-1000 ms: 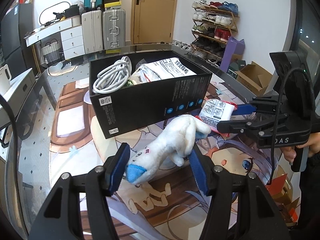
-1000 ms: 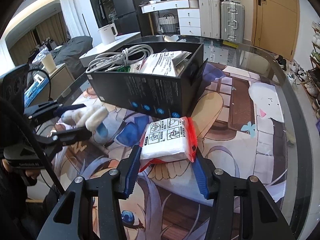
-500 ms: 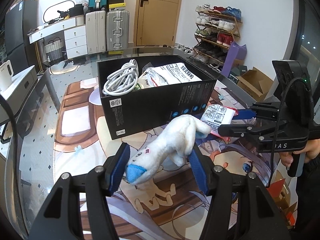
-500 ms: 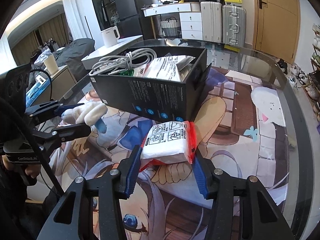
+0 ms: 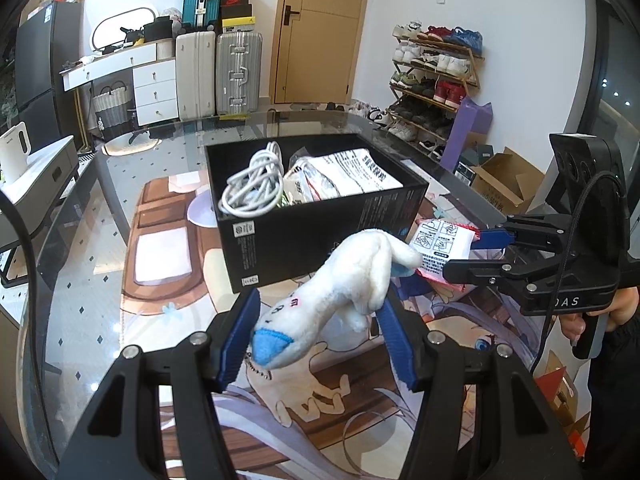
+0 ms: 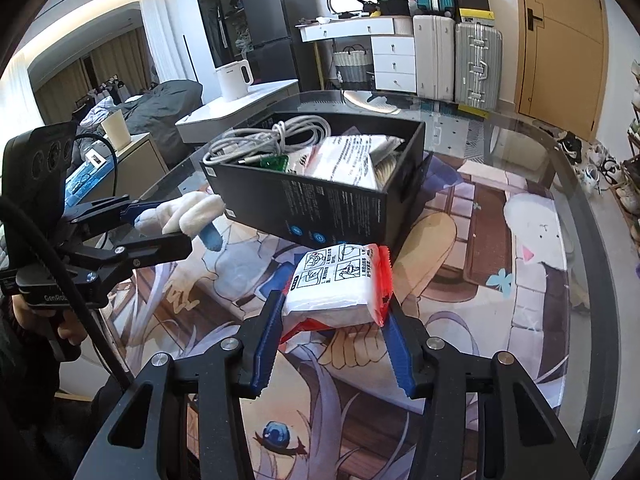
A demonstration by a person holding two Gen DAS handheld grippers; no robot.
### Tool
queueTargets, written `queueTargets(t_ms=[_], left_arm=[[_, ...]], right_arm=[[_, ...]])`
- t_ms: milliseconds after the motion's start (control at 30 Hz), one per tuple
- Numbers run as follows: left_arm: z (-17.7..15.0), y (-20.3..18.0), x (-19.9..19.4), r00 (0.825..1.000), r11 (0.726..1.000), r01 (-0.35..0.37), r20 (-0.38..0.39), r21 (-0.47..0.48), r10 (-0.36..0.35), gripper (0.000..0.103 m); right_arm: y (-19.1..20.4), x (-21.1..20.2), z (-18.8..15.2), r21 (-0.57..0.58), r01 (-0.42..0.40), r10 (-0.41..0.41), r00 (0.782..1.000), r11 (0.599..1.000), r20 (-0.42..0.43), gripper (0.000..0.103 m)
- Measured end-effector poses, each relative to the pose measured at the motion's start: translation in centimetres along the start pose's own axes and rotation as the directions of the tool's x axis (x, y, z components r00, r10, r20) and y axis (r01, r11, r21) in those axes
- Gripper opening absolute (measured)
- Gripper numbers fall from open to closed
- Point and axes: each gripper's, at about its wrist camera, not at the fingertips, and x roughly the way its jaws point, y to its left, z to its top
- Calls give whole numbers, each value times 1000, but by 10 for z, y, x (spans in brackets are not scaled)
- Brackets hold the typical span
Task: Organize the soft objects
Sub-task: 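Carry the plush toy with the left tool while the right tool carries the packet over the box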
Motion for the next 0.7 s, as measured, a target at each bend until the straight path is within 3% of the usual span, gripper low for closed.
queueTargets(t_ms=[700], left_arm=[[49, 13, -23, 993, 1000, -19, 119, 2, 19, 59]], right_arm=[[3, -42, 29, 24, 25, -28, 990, 999, 136, 48]])
